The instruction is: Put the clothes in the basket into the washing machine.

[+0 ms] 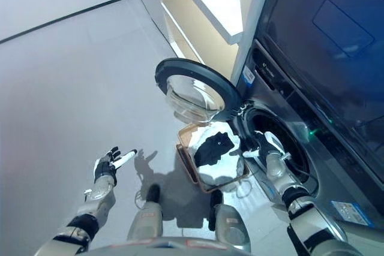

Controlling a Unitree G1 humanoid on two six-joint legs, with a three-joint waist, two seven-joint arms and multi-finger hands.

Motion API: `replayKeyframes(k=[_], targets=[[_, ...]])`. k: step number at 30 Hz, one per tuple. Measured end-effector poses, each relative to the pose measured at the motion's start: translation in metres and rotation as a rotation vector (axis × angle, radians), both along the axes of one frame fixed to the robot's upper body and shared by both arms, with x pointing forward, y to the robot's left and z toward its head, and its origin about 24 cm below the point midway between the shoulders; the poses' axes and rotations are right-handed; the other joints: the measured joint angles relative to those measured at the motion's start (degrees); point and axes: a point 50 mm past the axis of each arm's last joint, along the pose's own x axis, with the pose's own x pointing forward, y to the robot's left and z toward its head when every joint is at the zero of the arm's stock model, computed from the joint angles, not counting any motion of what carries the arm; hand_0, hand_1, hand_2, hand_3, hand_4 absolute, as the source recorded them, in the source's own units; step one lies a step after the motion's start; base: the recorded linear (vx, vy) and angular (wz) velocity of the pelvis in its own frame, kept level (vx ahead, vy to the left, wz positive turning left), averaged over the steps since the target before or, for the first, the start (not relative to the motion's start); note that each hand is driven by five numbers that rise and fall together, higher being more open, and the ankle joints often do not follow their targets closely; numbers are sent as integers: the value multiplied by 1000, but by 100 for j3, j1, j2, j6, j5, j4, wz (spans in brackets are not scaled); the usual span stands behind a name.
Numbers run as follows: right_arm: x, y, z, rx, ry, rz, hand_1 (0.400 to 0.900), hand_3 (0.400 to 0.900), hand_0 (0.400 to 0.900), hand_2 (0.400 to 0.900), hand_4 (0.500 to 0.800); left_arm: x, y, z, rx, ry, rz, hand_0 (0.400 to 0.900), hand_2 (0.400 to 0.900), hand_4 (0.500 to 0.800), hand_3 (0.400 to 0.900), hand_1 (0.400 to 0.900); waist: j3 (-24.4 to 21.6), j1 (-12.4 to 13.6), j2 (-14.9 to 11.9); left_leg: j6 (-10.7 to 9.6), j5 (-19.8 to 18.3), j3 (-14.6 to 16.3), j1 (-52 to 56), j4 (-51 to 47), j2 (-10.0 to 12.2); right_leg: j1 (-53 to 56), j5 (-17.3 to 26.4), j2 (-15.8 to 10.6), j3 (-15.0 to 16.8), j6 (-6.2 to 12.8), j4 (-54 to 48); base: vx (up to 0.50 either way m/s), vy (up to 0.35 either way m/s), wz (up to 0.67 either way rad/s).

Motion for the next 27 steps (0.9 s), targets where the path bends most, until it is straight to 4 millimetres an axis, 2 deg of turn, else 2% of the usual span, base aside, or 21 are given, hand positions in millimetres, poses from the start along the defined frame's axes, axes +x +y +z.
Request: replayKeyframes(k=[1, 3, 4, 5, 7, 9, 11, 12, 13, 16, 21, 27], targets=[[2, -2, 2, -16, -4, 0, 900, 900, 900, 900, 800, -4, -1, -2, -2, 2, 4, 900, 900, 800, 900, 900, 52, 83, 87, 17, 91, -5, -31, -133, 0, 3, -11, 8, 67, 22, 31, 130, 391, -87], [11, -12, 13, -92, -24, 15, 900, 900, 900, 900, 800, -5, -7, 0, -23, -28, -5, 900, 900, 800, 900, 900, 235, 172, 369, 140, 155, -13, -198, -65, -93, -78, -91, -9, 363, 216, 114, 107, 370, -84], [15, -20, 21, -145, -31, 28, 900, 900, 900, 900, 800, -4, -11, 4, -40, -59, -12, 900, 900, 800, 900, 900, 317, 270, 550, -30, 368, 44, -257, 21, -163, -215, -153, -62, 505, 308, 240, 51, 302, -61], [19, -25, 25, -215, -20, 57, 900, 900, 900, 900, 800, 2, -13, 8, -38, -86, -23, 900, 900, 800, 900, 900, 368, 359, 529, -72, 268, 292, -416, 248, -296, -455, -199, -288, 630, 319, 426, -96, 283, -50], [20, -31, 28, -324, 13, 113, 900, 900, 900, 900, 800, 19, -15, 23, -23, -155, -53, 900, 900, 800, 900, 900, 414, 402, 577, 182, 290, 635, -786, 437, -619, -665, -129, -745, 636, 377, 317, -139, 156, -32], [30, -27, 36, -378, -7, 158, 900, 900, 900, 900, 800, 43, -10, 57, 28, -315, -90, 900, 900, 800, 900, 900, 607, 495, 657, 307, 288, 774, -1082, 533, -688, -731, -82, -839, 592, 449, 245, -163, 67, -18], [47, -16, 51, -486, -38, 274, 900, 900, 900, 900, 800, 64, -3, 89, 88, -441, -119, 900, 900, 800, 900, 900, 841, 669, 678, 321, 285, 872, -1384, 622, -721, -826, 78, -912, 206, 751, -10, -104, 55, -9], [53, -13, 59, -520, -64, 304, 900, 900, 900, 900, 800, 71, -4, 96, 92, -471, -123, 900, 900, 800, 900, 900, 957, 657, 762, 321, 285, 839, -1466, 668, -733, -831, 135, -922, 153, 857, -64, -137, 25, 8], [60, -7, 65, -577, -85, 355, 900, 900, 900, 900, 800, 74, -5, 102, 94, -494, -128, 900, 900, 800, 900, 900, 1056, 663, 798, 328, 280, 836, -1548, 715, -733, -940, 149, -923, 134, 884, 15, -109, -7, 15], [72, -3, 82, -677, -139, 421, 900, 900, 900, 900, 800, 79, -13, 107, 82, -523, -154, 900, 900, 800, 900, 900, 1331, 655, 813, 322, 277, 756, -1722, 812, -738, -1086, 126, -914, 33, 914, 161, -72, -40, 39], [67, -33, 93, -819, -110, 410, 900, 900, 900, 900, 800, 79, -32, 101, 64, -501, -227, 900, 900, 800, 900, 900, 1392, 678, 766, 304, 291, 501, -2127, 988, -866, -1454, -128, -1009, -169, 941, 638, -16, -41, 28], [63, -52, 103, -981, -82, 462, 900, 900, 900, 900, 800, 79, -33, 104, 59, -514, -230, 900, 900, 800, 900, 900, 1409, 705, 753, 279, 326, 304, -2354, 1113, -964, -1697, -329, -1063, -230, 989, 1042, 2, -66, 21]])
